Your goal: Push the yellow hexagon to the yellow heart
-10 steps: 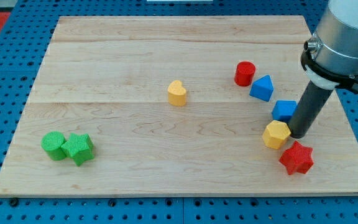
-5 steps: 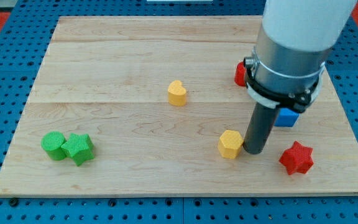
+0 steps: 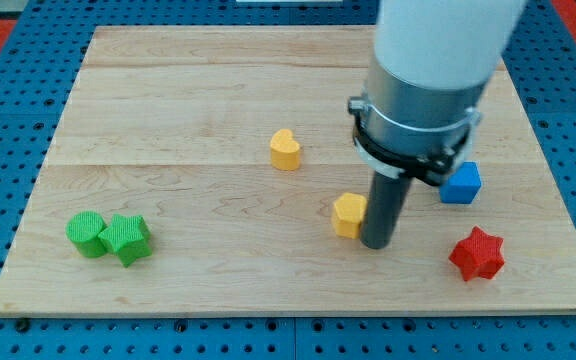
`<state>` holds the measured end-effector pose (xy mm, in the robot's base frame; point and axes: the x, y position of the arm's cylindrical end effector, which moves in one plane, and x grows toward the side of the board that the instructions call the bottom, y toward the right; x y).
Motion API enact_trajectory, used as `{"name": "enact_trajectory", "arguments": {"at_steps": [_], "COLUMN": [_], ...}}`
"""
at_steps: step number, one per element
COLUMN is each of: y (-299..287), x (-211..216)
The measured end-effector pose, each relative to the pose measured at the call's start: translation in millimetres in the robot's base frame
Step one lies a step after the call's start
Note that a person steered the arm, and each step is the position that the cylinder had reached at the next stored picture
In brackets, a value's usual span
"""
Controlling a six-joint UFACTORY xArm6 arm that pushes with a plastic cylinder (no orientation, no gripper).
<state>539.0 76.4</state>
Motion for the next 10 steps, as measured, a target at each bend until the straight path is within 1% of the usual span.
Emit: {"name": "enact_trajectory", "arguments": {"at_steps": [2, 3, 4, 5, 6, 7, 9, 10], "y": [-69, -84, -84, -81, -76, -69, -67, -67], "x": [-28, -35, -35, -15, -5, -8, -50, -58]}}
